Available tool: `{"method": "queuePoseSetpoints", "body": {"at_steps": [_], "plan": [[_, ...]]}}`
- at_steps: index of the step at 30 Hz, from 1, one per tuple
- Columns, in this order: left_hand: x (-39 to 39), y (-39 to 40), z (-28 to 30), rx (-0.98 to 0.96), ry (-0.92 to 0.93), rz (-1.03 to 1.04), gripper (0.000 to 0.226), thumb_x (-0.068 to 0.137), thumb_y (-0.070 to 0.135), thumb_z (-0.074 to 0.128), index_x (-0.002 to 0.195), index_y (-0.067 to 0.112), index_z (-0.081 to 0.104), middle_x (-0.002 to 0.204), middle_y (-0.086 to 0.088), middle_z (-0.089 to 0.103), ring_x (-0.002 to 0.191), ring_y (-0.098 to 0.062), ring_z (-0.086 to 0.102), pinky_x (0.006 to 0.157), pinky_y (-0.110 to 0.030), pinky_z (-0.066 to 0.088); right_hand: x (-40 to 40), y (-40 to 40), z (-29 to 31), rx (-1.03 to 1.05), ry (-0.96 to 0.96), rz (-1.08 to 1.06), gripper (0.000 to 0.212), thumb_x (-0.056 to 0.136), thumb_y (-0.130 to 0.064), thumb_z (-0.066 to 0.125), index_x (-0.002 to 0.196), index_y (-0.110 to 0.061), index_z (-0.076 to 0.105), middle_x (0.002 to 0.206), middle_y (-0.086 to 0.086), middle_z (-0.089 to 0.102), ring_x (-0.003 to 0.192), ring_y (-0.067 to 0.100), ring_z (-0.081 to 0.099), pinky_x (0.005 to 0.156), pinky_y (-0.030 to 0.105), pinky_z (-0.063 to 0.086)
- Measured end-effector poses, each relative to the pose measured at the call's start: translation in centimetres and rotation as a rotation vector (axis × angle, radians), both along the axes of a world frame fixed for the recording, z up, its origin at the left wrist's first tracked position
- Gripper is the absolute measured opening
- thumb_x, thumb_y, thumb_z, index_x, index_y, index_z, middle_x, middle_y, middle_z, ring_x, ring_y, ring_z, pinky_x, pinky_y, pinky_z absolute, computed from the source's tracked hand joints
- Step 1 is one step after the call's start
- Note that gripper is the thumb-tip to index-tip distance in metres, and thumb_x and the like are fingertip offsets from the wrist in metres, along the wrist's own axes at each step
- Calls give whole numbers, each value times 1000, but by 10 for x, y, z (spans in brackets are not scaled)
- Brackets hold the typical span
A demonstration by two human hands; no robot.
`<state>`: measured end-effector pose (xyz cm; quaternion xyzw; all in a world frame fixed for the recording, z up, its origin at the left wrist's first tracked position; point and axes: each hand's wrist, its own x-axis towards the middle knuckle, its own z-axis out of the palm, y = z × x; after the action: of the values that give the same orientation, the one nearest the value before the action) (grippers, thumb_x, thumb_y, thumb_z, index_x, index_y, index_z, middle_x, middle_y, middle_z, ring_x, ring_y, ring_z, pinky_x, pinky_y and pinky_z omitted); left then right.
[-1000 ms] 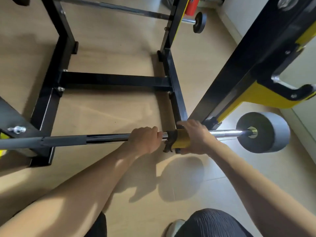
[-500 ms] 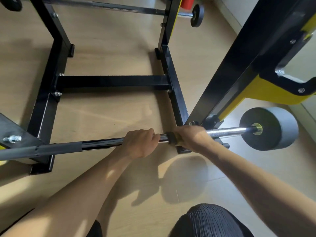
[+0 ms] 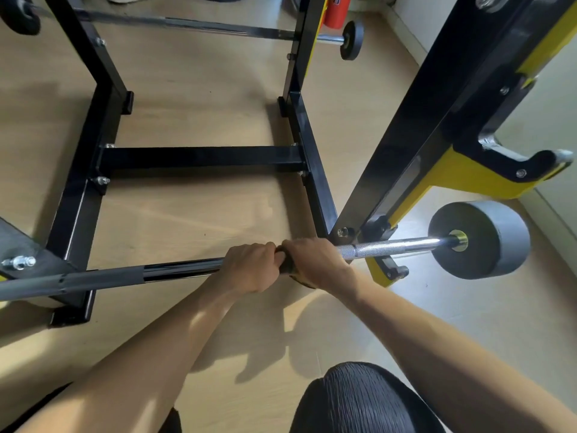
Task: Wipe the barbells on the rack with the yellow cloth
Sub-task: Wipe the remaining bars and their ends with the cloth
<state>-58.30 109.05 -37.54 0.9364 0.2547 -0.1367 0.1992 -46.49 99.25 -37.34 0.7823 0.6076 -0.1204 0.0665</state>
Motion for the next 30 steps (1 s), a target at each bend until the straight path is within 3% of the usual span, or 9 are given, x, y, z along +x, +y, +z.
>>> {"method": "queuePoseSetpoints", "body": {"at_steps": [5, 8, 11, 16, 20, 24, 26, 28, 30], "plan": [[-5, -1, -3, 31, -26, 22, 39, 104, 44, 24, 102, 18, 53, 107, -4, 66, 93, -28, 59, 73, -35, 36, 52, -45, 14, 1, 62, 20, 24, 90, -20, 66, 111, -18, 55, 97, 0, 63, 78, 18, 57, 66, 29, 39], [-5, -4, -5, 54, -22, 20, 39, 104, 43, 25, 104, 16, 53, 111, -4, 66, 100, -30, 59, 74, -35, 35, 84, -79, 20, -29, -134, 30, 35, 87, -21, 74, 118, -12, 59, 104, 8, 70, 88, 26, 69, 73, 33, 54], [-2, -4, -4, 64, -15, 9, 37, 104, 41, 26, 106, 15, 53, 111, -5, 66, 99, -31, 60, 75, -36, 37, 88, -87, 18, -31, -241, 16, 41, 83, -20, 78, 119, -9, 61, 105, 10, 72, 89, 27, 71, 75, 34, 57], [-2, -5, -8, 77, -14, 7, 35, 104, 37, 27, 108, 14, 53, 113, -6, 65, 101, -32, 59, 76, -36, 37, 72, -69, 3, -55, -262, -1, 28, 97, -27, 59, 117, -8, 55, 109, 13, 68, 95, 30, 66, 83, 37, 53], [2, -5, -7, 66, 8, 30, 36, 104, 38, 26, 110, 14, 53, 114, -8, 65, 102, -31, 58, 76, -36, 37, 36, -33, 1, 13, -38, -67, 27, 96, -35, 55, 114, -14, 57, 104, 5, 66, 94, 24, 64, 84, 33, 48], [0, -9, -3, 52, -36, 44, 32, 102, 39, 28, 102, 21, 53, 106, -3, 67, 88, -25, 57, 72, -35, 37, -5, -6, -17, 154, -54, 41, 45, 92, -39, 31, 108, -9, 61, 98, 8, 68, 89, 29, 66, 80, 41, 49], [-3, -9, -1, 40, -22, 41, 31, 104, 41, 25, 97, 21, 49, 105, -3, 66, 85, -23, 54, 71, -34, 35, 6, -25, -22, 294, -5, 102, 49, 95, -43, 32, 112, -9, 63, 97, 7, 67, 87, 26, 64, 77, 40, 50], [-5, -7, -2, 34, 5, 42, 36, 104, 43, 24, 98, 19, 49, 109, -5, 65, 92, -27, 57, 72, -35, 35, 26, -58, -21, 314, -14, 126, 42, 98, -39, 46, 129, -12, 55, 111, 6, 64, 100, 22, 60, 93, 35, 46], [-5, -7, -3, 38, 12, 38, 39, 104, 44, 23, 103, 17, 52, 112, -4, 65, 98, -29, 58, 73, -36, 35, 52, -88, -17, 245, -159, 72, 52, 91, -28, 59, 138, -12, 46, 123, 8, 61, 113, 25, 56, 110, 38, 32]]}}
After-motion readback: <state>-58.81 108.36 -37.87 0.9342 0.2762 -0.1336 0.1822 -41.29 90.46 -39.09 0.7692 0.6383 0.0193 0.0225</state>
